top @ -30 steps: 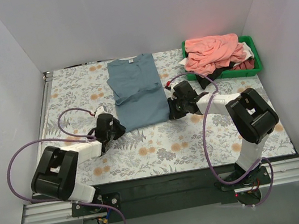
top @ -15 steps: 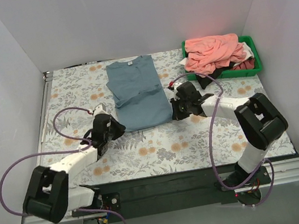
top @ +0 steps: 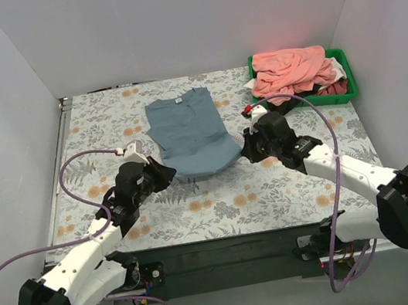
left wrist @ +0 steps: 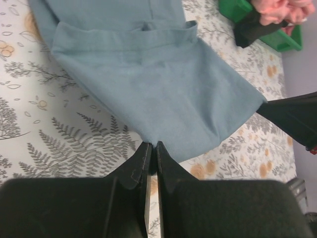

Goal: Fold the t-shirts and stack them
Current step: Fold the tshirt

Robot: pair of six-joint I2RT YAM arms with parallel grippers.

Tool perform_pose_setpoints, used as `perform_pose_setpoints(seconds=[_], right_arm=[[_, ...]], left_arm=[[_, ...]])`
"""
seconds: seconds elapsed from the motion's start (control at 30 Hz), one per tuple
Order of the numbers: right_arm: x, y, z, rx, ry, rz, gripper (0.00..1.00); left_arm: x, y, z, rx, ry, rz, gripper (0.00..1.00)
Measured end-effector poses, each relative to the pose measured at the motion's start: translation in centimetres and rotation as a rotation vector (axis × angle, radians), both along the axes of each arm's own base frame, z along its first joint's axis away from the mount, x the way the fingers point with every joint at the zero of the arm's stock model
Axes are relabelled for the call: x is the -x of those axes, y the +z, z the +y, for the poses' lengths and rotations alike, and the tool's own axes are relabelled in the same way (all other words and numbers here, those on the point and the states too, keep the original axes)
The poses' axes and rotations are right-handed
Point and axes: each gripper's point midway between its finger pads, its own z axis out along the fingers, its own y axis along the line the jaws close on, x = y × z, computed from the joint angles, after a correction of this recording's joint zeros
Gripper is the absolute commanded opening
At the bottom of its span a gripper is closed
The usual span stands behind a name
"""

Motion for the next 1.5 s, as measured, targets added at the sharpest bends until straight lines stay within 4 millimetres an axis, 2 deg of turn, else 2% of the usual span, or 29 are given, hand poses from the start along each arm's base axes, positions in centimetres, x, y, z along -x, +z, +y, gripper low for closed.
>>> perform_pose_setpoints(seconds=[0.1, 0.33, 0.53, 0.67, 0.93, 1.23, 1.5], right_arm=[[0.9, 1.2, -0.7, -0.002, -0.011, -0.026, 0.01], [2.0, 6.0, -1.8, -0.061, -0.043, -0.146, 0.01], [2.3, 7.4, -2.2, -0.075, -0.064, -0.172, 0.01], [1.5, 7.8, -1.8, -0.061, -0.07, -0.161, 0.01], [-1.5, 8.5, -0.5, -0.018, -0.085, -0.168, 0.01], [-4.2, 10.3, 0.3, 0.014, -0.111, -0.217, 0.01], [-5.2, 12.4, -0.5, 0.035, -0.15, -0.281, 0.01]], left_arm=[[1.0, 1.5, -0.7, 0.029, -0.043, -0.023, 0.0], [3.1, 4.6, -1.8, 0.115, -0.114, -0.07, 0.0], [4.3, 6.6, -1.8, 0.177, -0.132, -0.104, 0.0], [4.3, 6.5, -2.1, 0.197, -0.132, -0.094, 0.0], [3.3, 4.1, -2.3, 0.177, -0.1, -0.042, 0.0], [1.8, 5.4, -2.8, 0.196, -0.081, -0.095, 0.0], [2.8, 7.3, -4.4, 0.25, -0.188, -0.115, 0.0]])
